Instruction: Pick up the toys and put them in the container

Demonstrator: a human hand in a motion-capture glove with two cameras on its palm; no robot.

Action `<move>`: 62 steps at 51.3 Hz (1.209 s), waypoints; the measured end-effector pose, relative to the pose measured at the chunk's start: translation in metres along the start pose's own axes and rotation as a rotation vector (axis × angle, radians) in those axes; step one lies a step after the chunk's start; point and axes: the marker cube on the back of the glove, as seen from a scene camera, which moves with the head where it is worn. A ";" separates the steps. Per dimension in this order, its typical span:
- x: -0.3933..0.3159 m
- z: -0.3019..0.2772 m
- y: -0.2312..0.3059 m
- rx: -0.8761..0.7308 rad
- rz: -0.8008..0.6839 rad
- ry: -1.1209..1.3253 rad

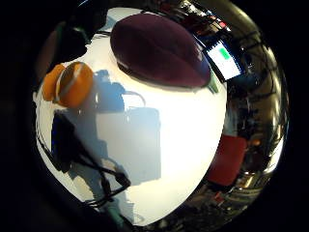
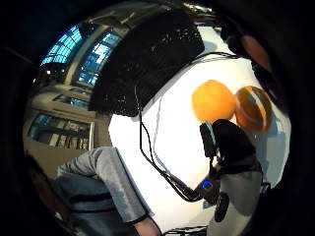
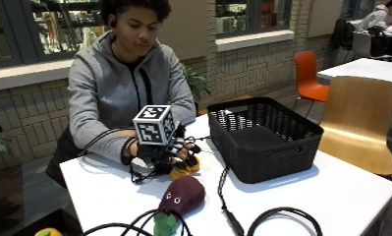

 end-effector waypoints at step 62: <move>-0.036 -0.036 -0.041 0.042 -0.076 0.056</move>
